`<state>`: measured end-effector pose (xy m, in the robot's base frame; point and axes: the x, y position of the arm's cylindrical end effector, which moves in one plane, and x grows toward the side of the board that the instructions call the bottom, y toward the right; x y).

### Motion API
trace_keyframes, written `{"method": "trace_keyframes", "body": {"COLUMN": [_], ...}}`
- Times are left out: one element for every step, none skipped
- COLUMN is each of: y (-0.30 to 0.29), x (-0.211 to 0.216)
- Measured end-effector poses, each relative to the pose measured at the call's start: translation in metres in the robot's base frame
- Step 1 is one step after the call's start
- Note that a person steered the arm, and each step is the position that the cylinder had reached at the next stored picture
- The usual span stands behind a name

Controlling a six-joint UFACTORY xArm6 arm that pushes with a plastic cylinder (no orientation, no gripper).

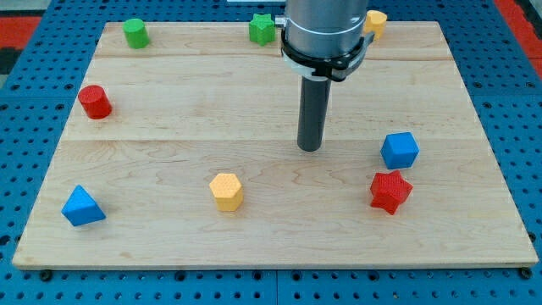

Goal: Push the yellow hexagon towards top

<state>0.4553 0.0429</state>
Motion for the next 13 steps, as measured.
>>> {"method": "trace_keyframes", "body": {"y": [-0.011,-0.02,-0.021,-0.021,-0.021,-0.021,-0.022,-0.031,-0.078,-0.112,-0.115,-0.132,-0.14], "x": [0.0,0.0,0.0,0.001,0.032,0.067,0.093,0.129,0.108,0.077,0.094,0.109,0.095]}}
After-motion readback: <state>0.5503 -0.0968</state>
